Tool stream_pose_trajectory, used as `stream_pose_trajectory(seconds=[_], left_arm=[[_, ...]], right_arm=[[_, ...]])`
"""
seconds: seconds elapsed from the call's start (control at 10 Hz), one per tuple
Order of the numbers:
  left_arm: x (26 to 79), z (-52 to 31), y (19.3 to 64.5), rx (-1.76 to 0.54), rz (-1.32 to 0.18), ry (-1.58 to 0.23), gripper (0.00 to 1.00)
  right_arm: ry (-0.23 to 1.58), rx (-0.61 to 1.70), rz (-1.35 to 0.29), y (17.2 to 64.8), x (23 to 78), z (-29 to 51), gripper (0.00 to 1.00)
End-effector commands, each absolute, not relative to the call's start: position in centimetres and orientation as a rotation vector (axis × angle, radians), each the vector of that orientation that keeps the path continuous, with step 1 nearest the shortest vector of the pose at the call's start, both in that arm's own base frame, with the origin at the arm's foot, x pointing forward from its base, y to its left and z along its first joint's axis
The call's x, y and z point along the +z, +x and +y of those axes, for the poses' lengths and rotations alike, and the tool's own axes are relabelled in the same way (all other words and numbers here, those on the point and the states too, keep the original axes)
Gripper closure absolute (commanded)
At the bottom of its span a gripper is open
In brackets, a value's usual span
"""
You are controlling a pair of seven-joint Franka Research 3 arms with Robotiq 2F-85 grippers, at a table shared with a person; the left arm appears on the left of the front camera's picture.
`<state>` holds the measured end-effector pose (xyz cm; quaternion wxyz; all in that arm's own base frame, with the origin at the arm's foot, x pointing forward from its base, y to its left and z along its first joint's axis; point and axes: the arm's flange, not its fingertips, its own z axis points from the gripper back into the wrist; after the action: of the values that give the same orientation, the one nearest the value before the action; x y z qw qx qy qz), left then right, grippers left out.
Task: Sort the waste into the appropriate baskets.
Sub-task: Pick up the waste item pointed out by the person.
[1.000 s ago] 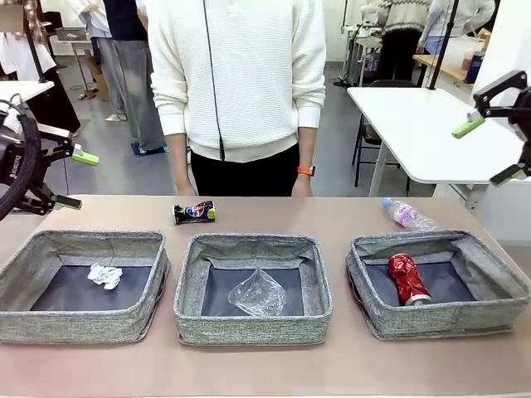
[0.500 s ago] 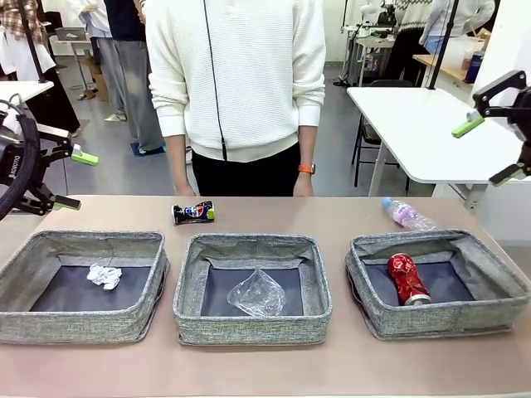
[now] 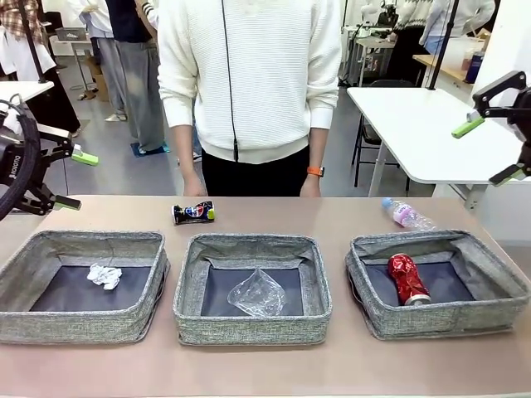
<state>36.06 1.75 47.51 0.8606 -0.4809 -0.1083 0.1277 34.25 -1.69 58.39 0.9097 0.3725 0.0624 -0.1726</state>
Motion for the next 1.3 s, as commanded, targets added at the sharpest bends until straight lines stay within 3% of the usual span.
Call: stream_pose_trajectory(seconds=[0.0,1.1,1.2], left_arm=[[47.3,1.7,36.0,0.254,-0.242,-1.035,0.00],[47.5,1.7,36.1,0.268,-0.227,-1.009,0.00],[48.4,0.1,36.8,0.025,-0.443,-0.975,0.00]], right_arm=[[0.785,-0.362,0.134,34.1,58.4,-1.7,0.00],[0.785,-0.362,0.134,34.1,58.4,-1.7,0.00],[0.785,-0.362,0.134,34.1,58.4,-1.7,0.00]])
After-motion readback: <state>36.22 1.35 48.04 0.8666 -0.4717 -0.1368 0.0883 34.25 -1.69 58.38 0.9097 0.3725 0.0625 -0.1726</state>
